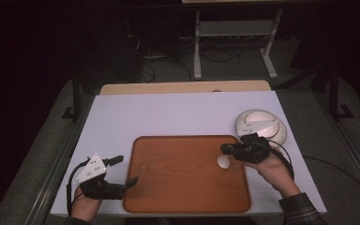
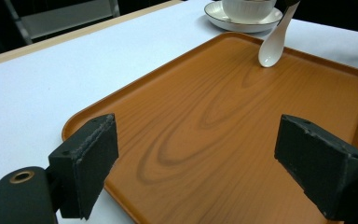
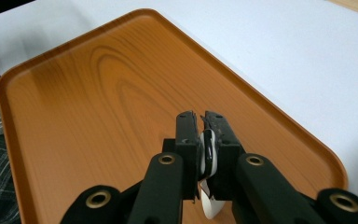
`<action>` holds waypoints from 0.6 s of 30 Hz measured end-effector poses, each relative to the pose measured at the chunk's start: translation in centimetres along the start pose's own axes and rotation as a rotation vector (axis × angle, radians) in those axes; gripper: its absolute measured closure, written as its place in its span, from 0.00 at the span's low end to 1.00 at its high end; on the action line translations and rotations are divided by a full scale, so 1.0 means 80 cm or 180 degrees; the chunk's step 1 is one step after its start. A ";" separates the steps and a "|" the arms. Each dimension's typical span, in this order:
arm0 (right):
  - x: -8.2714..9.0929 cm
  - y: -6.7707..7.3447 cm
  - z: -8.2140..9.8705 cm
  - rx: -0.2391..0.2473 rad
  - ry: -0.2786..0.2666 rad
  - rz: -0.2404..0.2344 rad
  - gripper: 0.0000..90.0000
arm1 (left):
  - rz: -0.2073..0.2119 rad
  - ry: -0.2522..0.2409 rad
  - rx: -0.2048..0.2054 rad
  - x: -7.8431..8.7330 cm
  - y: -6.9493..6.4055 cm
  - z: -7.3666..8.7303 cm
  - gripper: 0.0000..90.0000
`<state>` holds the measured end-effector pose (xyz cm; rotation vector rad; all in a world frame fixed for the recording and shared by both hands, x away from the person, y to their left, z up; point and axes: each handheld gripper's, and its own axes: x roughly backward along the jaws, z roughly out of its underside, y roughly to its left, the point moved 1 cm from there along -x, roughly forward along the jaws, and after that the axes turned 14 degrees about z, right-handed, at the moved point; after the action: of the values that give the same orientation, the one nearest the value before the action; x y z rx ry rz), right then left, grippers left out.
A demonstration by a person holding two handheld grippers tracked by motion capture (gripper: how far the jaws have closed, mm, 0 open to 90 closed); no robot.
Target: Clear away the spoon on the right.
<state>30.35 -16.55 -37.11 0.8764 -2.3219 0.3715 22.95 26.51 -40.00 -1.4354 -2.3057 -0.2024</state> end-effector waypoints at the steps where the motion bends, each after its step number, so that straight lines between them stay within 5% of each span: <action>1: -0.002 0.001 -0.002 0.0007 -0.0002 -0.0012 0.93 | 0.0000 -0.0005 0.0003 0.000 0.000 0.000 0.14; 18: -0.043 0.022 -0.033 0.0217 -0.0003 -0.0159 0.93 | 0.0005 -0.0009 0.0011 -0.001 0.000 0.000 0.14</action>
<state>32.36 -12.32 -37.34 0.9658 -2.2953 0.4313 22.98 26.42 -40.07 -1.4368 -2.3058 -0.1961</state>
